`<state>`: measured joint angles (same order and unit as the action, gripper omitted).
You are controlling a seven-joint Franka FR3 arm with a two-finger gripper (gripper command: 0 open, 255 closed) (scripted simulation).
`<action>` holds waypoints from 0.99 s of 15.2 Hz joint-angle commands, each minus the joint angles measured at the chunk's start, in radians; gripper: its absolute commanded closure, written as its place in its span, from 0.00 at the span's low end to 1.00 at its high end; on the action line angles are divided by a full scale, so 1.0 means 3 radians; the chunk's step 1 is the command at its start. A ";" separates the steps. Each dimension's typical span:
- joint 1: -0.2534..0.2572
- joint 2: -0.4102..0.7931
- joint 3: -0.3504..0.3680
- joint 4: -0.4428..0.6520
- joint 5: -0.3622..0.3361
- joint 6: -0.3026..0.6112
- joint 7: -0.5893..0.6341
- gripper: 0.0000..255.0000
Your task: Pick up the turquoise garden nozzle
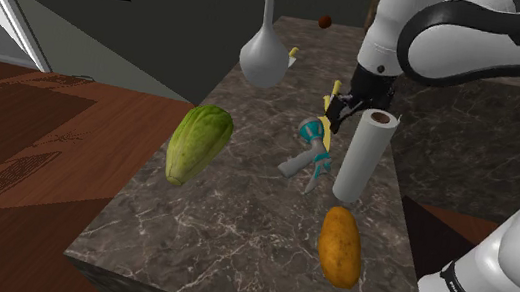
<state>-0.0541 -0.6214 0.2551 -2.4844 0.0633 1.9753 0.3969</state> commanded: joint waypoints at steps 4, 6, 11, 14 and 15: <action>-0.0171 0.0562 0.0311 0.0094 0.0040 0.0585 0.0732 0.00; -0.0196 0.0658 0.0358 0.0084 0.0030 0.0704 0.0838 0.00; -0.0205 0.0755 0.0396 -0.0069 0.0014 0.0951 0.0872 0.00; -0.0209 0.0790 0.0409 -0.0114 0.0007 0.1030 0.0884 0.00; -0.0208 0.0794 0.0412 -0.0116 0.0006 0.1035 0.0888 1.00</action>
<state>-0.1166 -0.3841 0.3782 -2.5165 0.0652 2.2820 0.6626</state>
